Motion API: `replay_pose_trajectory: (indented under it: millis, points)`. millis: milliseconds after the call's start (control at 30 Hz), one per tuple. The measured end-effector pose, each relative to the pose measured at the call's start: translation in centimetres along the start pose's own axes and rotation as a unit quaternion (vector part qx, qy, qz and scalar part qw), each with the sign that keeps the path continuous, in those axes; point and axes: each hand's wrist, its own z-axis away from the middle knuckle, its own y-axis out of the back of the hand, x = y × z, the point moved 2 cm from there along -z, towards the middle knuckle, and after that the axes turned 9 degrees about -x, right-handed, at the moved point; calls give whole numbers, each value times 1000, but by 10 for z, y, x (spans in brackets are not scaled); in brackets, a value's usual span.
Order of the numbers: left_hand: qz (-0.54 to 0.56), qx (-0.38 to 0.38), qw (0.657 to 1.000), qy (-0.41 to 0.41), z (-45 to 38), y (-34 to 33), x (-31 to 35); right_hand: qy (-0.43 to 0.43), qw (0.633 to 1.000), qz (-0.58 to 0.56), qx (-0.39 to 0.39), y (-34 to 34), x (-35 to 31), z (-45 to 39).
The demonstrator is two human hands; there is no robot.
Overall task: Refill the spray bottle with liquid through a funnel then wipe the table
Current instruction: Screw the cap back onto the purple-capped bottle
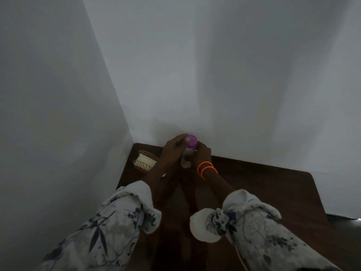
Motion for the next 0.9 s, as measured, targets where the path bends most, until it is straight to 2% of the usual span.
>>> replay_pose_trajectory:
  millis: [333,533,633,767,900]
  points:
    - [-18,1,1000,6,-24,-2,-21,-4,999,-37,20,-7,8,-12]
    - [-13,17,999,34,-25,-2,-22,-14,998,-42,-42,5,18,-15]
    - [-9,55,998,38,-14,-2,-14,-15,999,-32,-39,15,33,-13]
    - [10,157,987,26,23,-11,-8,-22,999,4,-39,32,48,0]
    - [29,164,984,63,61,-18,-21,-22,999,-14,-30,44,60,19]
